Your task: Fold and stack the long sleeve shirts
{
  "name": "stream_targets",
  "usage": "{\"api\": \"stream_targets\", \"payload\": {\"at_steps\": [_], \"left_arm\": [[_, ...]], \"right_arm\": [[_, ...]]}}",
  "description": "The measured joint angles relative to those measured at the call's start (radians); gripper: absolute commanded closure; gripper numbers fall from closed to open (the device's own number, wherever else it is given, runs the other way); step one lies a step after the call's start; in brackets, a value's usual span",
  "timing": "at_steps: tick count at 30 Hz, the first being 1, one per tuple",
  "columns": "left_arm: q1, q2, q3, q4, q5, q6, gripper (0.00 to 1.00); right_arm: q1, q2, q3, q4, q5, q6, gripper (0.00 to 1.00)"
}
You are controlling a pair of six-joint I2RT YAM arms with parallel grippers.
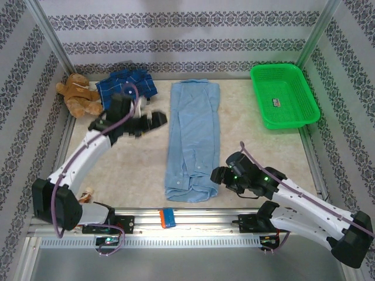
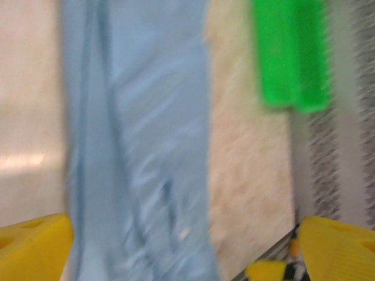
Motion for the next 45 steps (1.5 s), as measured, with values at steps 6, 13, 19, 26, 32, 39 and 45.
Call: {"api": "stream_targets", "payload": {"at_steps": [6,13,19,26,32,39,45], "left_arm": [[-0.126,-0.205,-0.394,-0.028,0.002,-0.111,0.13],[-0.204,-0.233,-0.562,0.13,-0.006,-0.276,0.23],[-0.264,-0.122,-0.562,0.235,-0.014,-0.332,0.3],[-0.297,-0.043,-0.562,0.286,-0.021,-0.373,0.33],[-0.334,0.007,-0.562,0.332,-0.026,-0.414,0.37],[-0.348,0.027,-0.56,0.336,-0.045,-0.458,0.41],[-0.362,0.056,-0.55,0.326,-0.068,-0.483,0.5]], "right_arm": [[0.0,0.082,-0.06,0.09,-0.095,-0.057,0.34],[0.0,0.152,-0.112,0.196,-0.148,-0.066,0.39],[0.0,0.156,-0.15,0.243,-0.155,-0.061,0.41],[0.0,0.156,-0.154,0.262,-0.158,-0.057,0.43],[0.0,0.179,-0.154,0.291,-0.163,-0.055,0.44],[0.0,0.211,-0.154,0.307,-0.164,-0.055,0.46],[0.0,0.195,-0.163,0.307,-0.161,-0.047,0.49]]}}
